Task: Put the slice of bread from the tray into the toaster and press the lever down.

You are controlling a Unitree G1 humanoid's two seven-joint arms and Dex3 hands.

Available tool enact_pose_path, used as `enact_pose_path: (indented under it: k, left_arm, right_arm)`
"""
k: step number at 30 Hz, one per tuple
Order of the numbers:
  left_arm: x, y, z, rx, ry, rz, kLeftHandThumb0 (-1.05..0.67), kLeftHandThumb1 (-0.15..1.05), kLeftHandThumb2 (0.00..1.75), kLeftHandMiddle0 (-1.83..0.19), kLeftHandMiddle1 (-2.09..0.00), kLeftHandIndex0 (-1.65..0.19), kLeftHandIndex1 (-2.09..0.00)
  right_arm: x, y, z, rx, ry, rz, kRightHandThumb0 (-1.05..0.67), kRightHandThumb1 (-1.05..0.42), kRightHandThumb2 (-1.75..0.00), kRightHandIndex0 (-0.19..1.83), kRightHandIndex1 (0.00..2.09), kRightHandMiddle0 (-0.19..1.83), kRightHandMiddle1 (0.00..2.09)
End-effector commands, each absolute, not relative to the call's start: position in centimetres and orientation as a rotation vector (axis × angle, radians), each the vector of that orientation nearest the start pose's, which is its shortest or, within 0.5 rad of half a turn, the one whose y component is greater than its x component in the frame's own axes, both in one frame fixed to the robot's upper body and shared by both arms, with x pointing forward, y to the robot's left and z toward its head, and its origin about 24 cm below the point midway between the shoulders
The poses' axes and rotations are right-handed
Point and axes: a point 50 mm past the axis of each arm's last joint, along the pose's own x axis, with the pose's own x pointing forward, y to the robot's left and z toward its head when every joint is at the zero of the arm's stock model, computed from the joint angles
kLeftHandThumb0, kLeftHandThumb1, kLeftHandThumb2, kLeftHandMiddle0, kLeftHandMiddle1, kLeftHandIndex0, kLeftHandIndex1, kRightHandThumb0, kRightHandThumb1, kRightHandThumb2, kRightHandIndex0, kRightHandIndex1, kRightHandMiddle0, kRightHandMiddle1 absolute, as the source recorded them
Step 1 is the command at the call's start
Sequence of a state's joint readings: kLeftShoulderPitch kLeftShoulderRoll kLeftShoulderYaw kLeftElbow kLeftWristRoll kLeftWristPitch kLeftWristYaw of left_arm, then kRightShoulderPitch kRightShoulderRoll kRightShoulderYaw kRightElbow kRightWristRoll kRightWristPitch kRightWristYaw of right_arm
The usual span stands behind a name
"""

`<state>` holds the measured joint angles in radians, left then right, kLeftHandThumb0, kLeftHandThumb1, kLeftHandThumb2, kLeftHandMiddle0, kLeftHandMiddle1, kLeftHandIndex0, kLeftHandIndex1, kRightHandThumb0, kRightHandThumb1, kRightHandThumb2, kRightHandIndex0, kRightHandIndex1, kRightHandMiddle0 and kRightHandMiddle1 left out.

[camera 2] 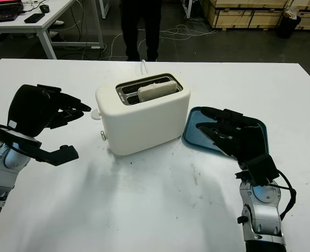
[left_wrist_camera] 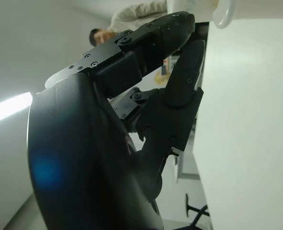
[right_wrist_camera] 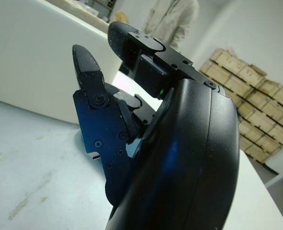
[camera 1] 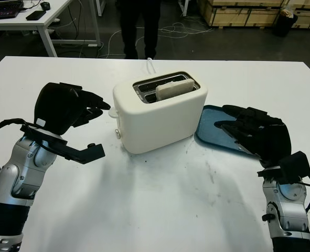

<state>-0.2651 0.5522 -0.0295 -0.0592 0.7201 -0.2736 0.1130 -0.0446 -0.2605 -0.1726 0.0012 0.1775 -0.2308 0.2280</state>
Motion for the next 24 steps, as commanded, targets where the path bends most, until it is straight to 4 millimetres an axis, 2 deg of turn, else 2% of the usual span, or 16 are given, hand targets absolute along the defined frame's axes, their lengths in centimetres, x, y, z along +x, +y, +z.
enact_pose_path:
  k: [1, 14, 24]
  left_arm:
    - [28.53, 18.7, 16.65, 1.233, -0.662, -0.018, -0.15, 0.78, 0.0, -1.16, -0.81, -1.33, -0.01]
    - [29.02, 18.11, 16.35, 1.251, -0.639, -0.05, -0.1, 0.73, 0.0, -1.26, -0.83, -1.35, -0.02]
    - [29.35, 18.2, 16.39, 1.274, -0.596, -0.055, -0.09, 0.75, 0.01, -1.2, -0.81, -1.34, -0.01]
  right_arm:
    - [25.76, -22.51, 9.62, -0.133, -0.311, 0.081, -0.32, -0.85, 0.0, 0.98, 0.34, 1.02, 0.0]
    - [25.66, -22.53, 9.62, -0.139, -0.302, 0.082, -0.34, -0.85, 0.0, 1.01, 0.35, 1.03, 0.0]
    - [25.7, -22.42, 9.77, -0.15, -0.305, 0.086, -0.35, -0.85, 0.0, 1.01, 0.36, 1.03, 0.0]
